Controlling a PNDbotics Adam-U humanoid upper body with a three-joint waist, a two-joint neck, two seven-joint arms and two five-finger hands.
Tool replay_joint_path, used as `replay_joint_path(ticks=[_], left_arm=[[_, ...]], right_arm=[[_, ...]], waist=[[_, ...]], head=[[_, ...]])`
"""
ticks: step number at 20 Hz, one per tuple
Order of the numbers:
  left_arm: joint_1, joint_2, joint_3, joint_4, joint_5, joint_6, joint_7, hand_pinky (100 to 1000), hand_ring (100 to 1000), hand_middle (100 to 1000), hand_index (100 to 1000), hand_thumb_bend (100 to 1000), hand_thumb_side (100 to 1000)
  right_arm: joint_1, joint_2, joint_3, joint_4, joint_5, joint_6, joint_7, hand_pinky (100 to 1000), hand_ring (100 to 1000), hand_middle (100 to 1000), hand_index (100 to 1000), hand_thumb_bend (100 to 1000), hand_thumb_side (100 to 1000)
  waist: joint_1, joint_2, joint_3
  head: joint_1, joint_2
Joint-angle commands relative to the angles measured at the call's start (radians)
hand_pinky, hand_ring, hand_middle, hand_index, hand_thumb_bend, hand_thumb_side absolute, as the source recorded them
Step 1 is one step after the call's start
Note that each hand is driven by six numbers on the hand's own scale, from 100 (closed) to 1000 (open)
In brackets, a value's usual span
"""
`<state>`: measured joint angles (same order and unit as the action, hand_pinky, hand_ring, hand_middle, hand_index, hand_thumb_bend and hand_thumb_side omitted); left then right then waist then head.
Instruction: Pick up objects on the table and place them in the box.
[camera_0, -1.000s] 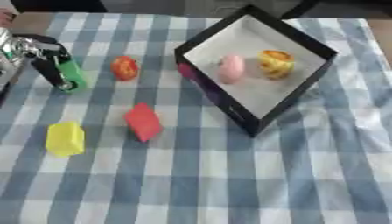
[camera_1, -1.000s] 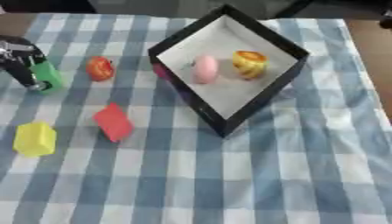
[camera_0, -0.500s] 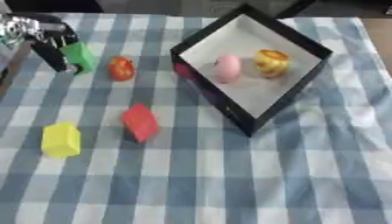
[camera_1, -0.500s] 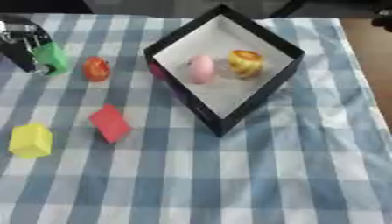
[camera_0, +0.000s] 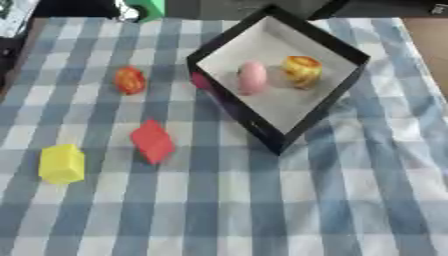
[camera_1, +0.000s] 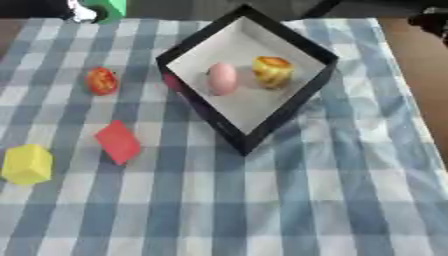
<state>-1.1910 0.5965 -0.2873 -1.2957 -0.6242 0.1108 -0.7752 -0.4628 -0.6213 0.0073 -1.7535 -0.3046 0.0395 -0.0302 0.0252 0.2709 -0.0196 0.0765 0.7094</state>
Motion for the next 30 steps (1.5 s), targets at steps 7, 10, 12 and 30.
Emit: replay_joint_path(ticks=[7,10,12,30], left_arm=[[-0.117,-0.241,-0.036,0.099,-0.094,-0.086,0.055,736,714,647,691,400,266],[-0.113,-0.294,-0.040,0.148,-0.156,-0.117,0.072,743,722,658,701,422,280],[-0.104,-0.323,-0.036,0.187,-0.188,-0.132,0.082,741,722,659,704,435,284],[-0.045,-0.386,0.032,0.390,-0.393,-0.197,0.124,830,832,800,903,732,455]], right_arm=[[-0.081,0.014,-0.003,-0.020,-0.026,0.005,-0.013,925,774,783,766,100,780],[-0.100,0.030,-0.001,-0.025,-0.024,0.008,-0.023,925,775,784,766,100,776],[-0.106,0.036,-0.002,-0.026,-0.020,0.009,-0.028,926,775,784,766,100,775],[-0.067,0.040,-0.008,0.000,0.113,-0.115,-0.027,933,808,817,796,100,754]], waist=[[0.027,-0.022,-0.069],[0.032,-0.018,-0.091],[0.033,-0.016,-0.099],[0.036,-0.003,-0.122]], head=[[0.039,-0.017],[0.041,-0.019],[0.042,-0.021],[0.053,-0.021]])
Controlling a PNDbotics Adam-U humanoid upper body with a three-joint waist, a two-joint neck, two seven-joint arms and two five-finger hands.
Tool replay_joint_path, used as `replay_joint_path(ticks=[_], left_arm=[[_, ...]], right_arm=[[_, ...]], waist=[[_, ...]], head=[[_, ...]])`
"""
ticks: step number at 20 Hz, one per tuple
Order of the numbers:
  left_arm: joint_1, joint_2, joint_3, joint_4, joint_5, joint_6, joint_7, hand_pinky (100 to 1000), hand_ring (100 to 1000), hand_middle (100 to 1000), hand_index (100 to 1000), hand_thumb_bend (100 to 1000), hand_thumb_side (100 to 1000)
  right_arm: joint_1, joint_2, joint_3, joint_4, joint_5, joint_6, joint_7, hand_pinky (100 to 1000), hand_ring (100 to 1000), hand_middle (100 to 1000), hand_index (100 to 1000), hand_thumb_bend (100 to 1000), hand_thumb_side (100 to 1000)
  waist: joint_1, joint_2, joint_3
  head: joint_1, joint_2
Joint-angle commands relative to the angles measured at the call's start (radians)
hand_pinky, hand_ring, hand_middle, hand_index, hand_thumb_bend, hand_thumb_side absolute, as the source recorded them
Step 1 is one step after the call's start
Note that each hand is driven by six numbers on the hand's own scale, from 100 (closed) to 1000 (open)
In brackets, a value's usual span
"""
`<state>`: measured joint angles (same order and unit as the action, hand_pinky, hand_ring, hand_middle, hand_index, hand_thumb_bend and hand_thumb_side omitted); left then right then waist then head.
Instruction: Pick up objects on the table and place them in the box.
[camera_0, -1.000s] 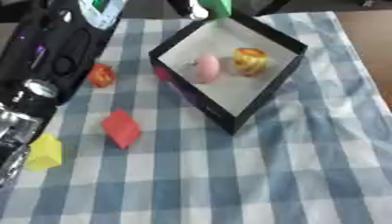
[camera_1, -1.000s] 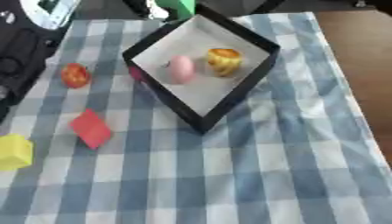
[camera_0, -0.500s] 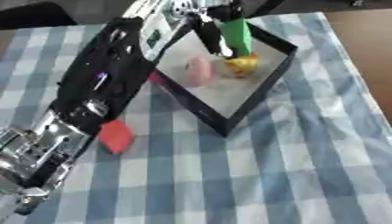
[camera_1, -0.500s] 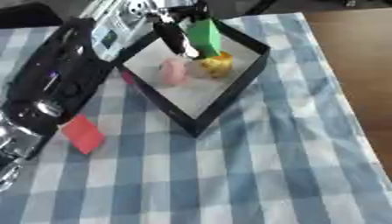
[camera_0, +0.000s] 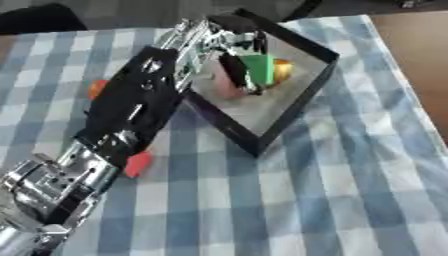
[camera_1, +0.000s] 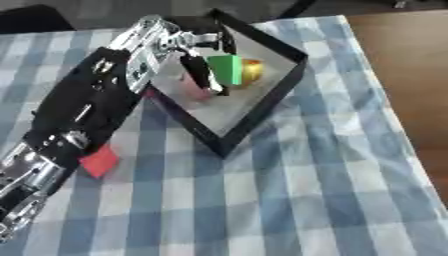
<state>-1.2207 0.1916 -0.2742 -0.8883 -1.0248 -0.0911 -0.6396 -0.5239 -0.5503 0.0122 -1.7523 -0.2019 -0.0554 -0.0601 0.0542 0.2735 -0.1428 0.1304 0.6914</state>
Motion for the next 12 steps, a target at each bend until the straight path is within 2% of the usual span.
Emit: replay_joint_path(ticks=[1,6,10,12], left_arm=[[-0.015,0.025,0.022,-0.025,0.013,0.010,-0.018,832,834,804,907,733,450],[-0.015,0.067,0.043,-0.114,0.096,0.033,-0.013,819,822,792,899,704,441],[-0.022,0.124,0.052,-0.220,0.222,0.060,-0.011,808,808,776,882,648,434],[-0.025,0.175,0.044,-0.268,0.292,0.073,-0.022,806,805,771,875,633,436]], right_arm=[[-0.003,-0.033,-0.014,0.001,0.008,-0.023,0.003,933,805,816,795,100,753],[0.013,-0.048,-0.017,0.002,-0.005,-0.020,-0.003,931,799,811,790,100,765],[0.034,-0.062,-0.021,0.003,-0.004,-0.016,-0.006,930,795,808,788,100,772],[0.047,-0.073,-0.023,0.001,-0.002,-0.016,-0.009,929,794,807,787,100,771]], waist=[[0.007,-0.006,0.002],[0.006,-0.010,0.014],[0.006,-0.015,0.029],[0.008,-0.018,0.039]], head=[[-0.002,-0.001],[-0.008,0.008],[-0.013,0.019],[-0.018,0.024]])
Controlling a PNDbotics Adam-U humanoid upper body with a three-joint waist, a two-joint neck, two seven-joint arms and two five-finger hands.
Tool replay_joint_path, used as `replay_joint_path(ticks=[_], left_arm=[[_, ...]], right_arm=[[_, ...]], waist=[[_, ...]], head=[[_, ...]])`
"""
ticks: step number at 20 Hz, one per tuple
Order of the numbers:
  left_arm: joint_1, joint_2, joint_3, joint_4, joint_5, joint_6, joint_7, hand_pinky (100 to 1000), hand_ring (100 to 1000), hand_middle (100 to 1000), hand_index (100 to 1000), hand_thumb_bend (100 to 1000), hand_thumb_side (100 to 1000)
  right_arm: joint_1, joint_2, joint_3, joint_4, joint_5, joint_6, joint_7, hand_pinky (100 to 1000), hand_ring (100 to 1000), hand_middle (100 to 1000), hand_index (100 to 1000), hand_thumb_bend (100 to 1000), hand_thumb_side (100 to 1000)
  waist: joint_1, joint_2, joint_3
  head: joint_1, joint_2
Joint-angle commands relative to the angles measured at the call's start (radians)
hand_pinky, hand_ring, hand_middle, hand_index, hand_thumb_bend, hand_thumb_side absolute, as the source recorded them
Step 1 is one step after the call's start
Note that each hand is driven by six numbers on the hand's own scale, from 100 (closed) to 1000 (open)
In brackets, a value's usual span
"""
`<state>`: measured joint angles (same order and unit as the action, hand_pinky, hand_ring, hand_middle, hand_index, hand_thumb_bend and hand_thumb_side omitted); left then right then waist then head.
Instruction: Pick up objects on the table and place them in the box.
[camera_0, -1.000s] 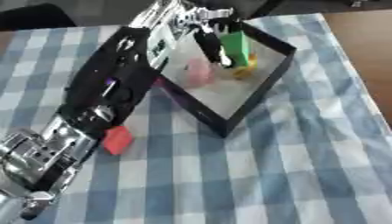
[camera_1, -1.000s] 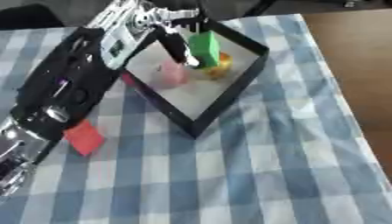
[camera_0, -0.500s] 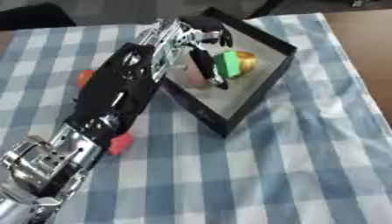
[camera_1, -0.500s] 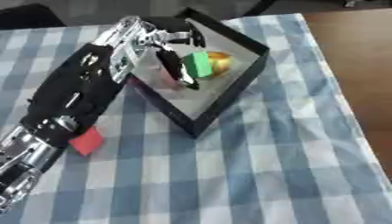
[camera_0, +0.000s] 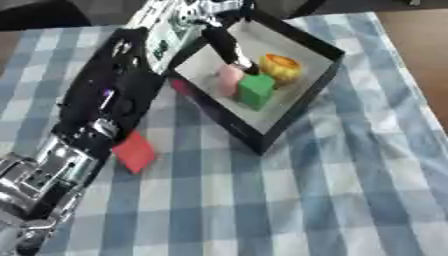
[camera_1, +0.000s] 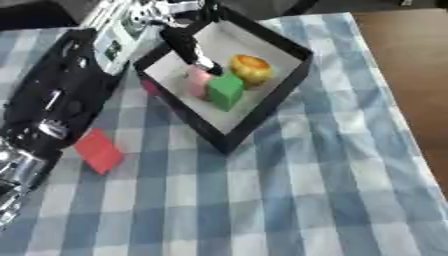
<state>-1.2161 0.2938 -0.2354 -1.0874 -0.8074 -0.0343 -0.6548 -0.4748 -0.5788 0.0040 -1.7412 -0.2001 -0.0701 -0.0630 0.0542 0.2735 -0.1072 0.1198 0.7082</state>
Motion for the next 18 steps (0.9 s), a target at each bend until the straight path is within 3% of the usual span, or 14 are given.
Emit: replay_joint_path(ticks=[1,10,15,18], left_arm=[[-0.028,0.102,-0.003,-0.092,0.108,0.021,-0.013,808,805,771,875,625,434],[0.101,0.449,-0.060,-0.340,0.373,0.045,-0.065,811,811,775,871,633,432],[0.206,0.589,-0.083,-0.487,0.539,-0.029,-0.131,807,811,772,868,623,426],[0.243,0.632,-0.086,-0.542,0.583,-0.051,-0.162,807,811,772,868,624,427]], right_arm=[[0.005,-0.050,-0.016,-0.013,-0.004,-0.002,-0.007,929,794,807,787,100,771],[0.055,-0.095,-0.028,-0.045,-0.009,0.001,-0.020,928,788,801,783,100,769],[0.056,-0.097,-0.028,-0.048,-0.005,0.004,-0.022,928,788,801,783,100,774],[0.056,-0.096,-0.027,-0.048,-0.002,0.005,-0.022,928,788,801,783,100,774]], waist=[[0.009,-0.020,0.009],[0.020,-0.020,0.056],[0.019,-0.014,0.059],[0.018,-0.012,0.057]], head=[[-0.010,0.009],[-0.036,0.014],[-0.040,0.003],[-0.040,0.002]])
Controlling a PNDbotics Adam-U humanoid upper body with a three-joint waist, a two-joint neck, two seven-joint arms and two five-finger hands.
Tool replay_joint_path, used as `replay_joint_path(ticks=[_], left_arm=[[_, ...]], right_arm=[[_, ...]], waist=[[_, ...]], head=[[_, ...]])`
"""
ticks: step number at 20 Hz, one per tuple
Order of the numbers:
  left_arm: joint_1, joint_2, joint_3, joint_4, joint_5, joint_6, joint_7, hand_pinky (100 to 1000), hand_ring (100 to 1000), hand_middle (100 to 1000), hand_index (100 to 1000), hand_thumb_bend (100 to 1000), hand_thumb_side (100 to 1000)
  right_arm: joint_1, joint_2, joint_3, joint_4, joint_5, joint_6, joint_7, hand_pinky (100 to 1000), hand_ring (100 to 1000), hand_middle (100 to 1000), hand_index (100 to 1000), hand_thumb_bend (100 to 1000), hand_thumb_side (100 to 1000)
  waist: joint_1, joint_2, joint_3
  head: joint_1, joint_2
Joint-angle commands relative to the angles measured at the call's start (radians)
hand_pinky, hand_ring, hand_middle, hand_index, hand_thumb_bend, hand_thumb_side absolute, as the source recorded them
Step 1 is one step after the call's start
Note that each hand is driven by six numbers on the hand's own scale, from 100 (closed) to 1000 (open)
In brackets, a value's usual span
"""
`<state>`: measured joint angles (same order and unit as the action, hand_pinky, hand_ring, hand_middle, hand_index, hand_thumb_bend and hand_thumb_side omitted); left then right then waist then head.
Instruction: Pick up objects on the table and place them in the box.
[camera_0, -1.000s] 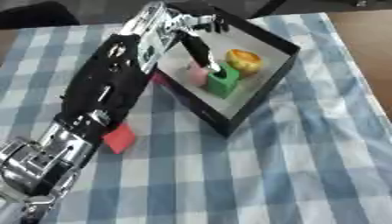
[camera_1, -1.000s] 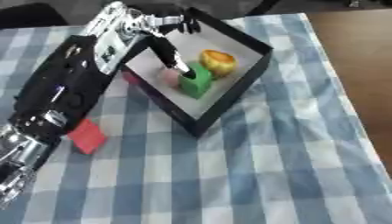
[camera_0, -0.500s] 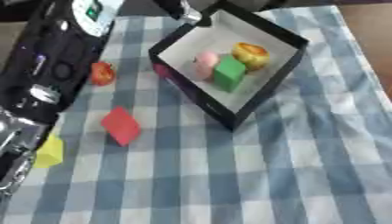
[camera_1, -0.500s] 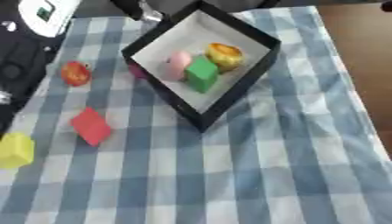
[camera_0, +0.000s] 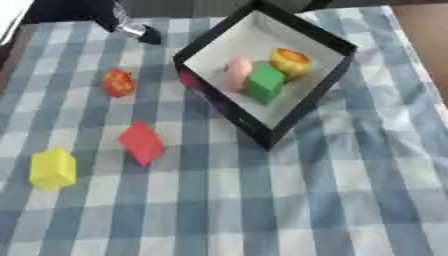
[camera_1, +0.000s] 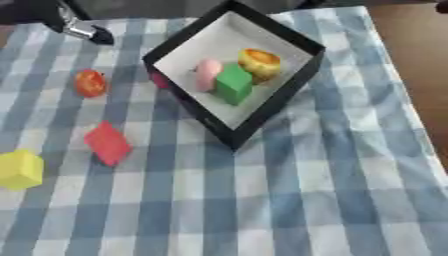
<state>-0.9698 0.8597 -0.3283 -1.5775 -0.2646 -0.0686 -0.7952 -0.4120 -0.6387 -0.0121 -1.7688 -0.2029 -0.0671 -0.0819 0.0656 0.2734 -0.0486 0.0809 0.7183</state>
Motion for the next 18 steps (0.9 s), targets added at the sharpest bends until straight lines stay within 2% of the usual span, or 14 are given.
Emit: replay_joint_path(ticks=[1,4,8,13,18], left_arm=[[0.000,0.071,0.008,-0.060,0.045,-0.016,-0.026,807,811,772,868,624,427],[0.008,0.077,0.006,-0.068,0.051,-0.012,-0.033,813,817,777,870,624,424],[0.091,0.157,-0.041,-0.126,0.061,-0.045,-0.082,816,820,782,874,634,411],[0.214,0.239,-0.019,-0.224,0.071,-0.067,-0.111,824,828,794,885,665,408],[0.270,0.276,-0.022,-0.293,0.083,-0.085,-0.112,826,830,796,884,689,387]], right_arm=[[-0.007,-0.036,-0.011,-0.020,0.001,0.002,-0.003,928,788,801,783,100,774],[-0.006,-0.037,-0.012,-0.020,0.003,0.003,-0.004,928,786,800,781,100,781],[-0.005,-0.037,-0.011,-0.019,0.010,0.005,-0.005,928,785,799,780,100,790],[-0.011,-0.033,-0.004,-0.019,0.013,0.008,0.001,928,785,799,779,100,795],[-0.013,-0.027,0.002,-0.018,0.015,0.011,0.006,928,785,798,778,100,800]], waist=[[0.007,-0.012,-0.001],[0.008,-0.009,0.001],[0.012,0.003,-0.002],[0.012,0.009,-0.011],[0.011,0.013,-0.015]], head=[[-0.001,-0.008],[-0.007,-0.012],[-0.012,-0.021],[-0.011,-0.023],[-0.012,-0.030]])
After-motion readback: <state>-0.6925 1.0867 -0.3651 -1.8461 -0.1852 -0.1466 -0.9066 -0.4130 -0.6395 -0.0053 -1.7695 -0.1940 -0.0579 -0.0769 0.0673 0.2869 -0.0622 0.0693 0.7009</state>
